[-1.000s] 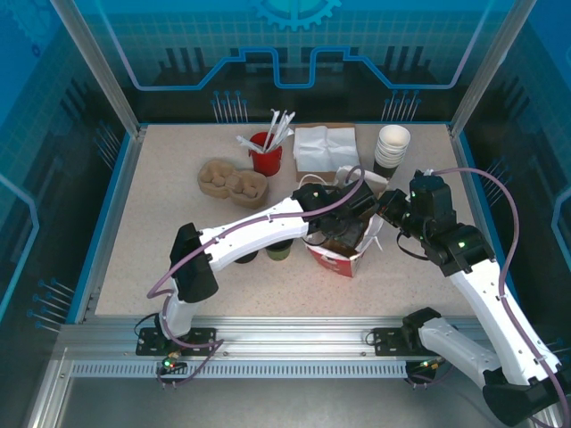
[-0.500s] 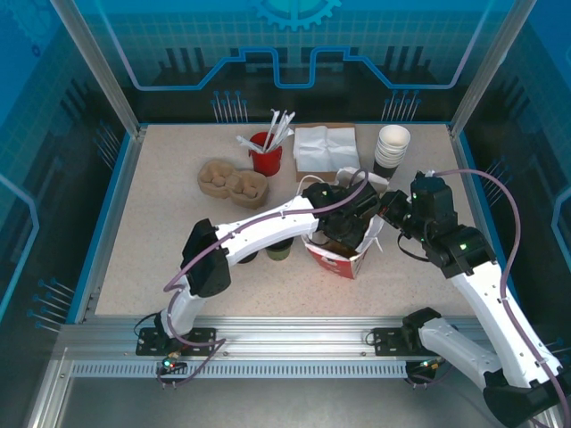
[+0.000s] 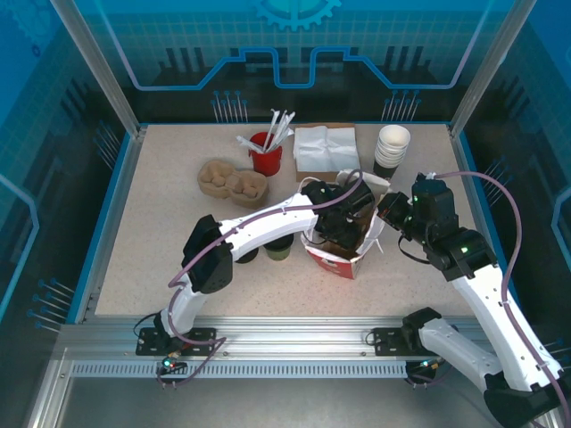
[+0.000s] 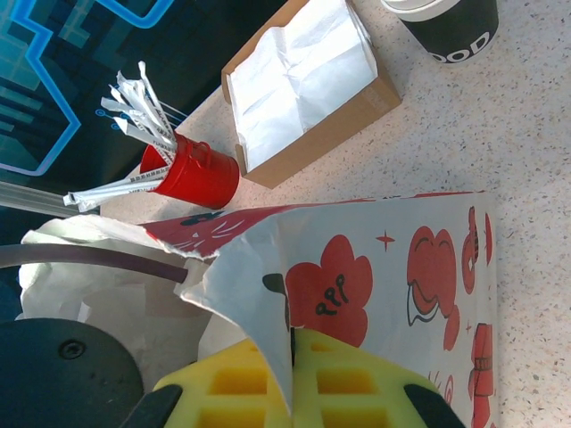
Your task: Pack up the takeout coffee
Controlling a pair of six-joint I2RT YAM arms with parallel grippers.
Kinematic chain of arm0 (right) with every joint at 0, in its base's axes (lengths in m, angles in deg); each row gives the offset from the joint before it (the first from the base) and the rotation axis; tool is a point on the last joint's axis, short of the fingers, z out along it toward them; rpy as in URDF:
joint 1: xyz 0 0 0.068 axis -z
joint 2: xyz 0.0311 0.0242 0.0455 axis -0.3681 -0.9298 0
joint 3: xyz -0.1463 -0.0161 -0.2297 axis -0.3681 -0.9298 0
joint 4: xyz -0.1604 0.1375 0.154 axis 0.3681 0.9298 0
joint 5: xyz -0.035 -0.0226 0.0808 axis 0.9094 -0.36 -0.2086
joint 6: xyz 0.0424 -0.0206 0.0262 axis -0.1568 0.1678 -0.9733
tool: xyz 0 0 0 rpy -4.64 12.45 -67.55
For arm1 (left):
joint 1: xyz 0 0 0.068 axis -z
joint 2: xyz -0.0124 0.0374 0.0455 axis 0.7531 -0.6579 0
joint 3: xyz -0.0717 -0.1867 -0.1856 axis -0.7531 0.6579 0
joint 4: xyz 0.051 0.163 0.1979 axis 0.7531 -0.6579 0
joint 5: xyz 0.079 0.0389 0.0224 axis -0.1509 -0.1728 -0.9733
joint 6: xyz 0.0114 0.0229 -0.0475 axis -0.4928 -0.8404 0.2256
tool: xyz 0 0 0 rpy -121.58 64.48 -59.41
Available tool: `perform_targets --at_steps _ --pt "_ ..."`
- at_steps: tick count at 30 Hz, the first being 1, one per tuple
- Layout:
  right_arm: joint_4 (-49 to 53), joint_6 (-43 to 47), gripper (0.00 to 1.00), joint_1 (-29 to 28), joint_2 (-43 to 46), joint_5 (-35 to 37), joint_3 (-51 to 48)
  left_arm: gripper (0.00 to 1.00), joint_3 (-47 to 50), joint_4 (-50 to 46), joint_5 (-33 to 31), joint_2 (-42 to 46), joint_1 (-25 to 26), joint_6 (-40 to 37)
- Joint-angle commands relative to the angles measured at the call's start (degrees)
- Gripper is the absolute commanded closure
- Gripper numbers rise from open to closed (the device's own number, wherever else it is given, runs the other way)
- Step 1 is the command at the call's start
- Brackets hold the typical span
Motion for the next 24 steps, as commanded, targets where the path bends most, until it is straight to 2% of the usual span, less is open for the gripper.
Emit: perform_targets --at_steps 1,24 --pt "-1.37 0.40 1.00 -0.64 0.81 1.14 -0.38 0.57 1.23 0.25 2.74 -1.80 -0.33 0.37" --pt "-6.17 4.12 1.00 -0.65 -1.27 -3.82 -1.02 0.60 2.50 3.26 6.17 -8.73 -0.43 1.65"
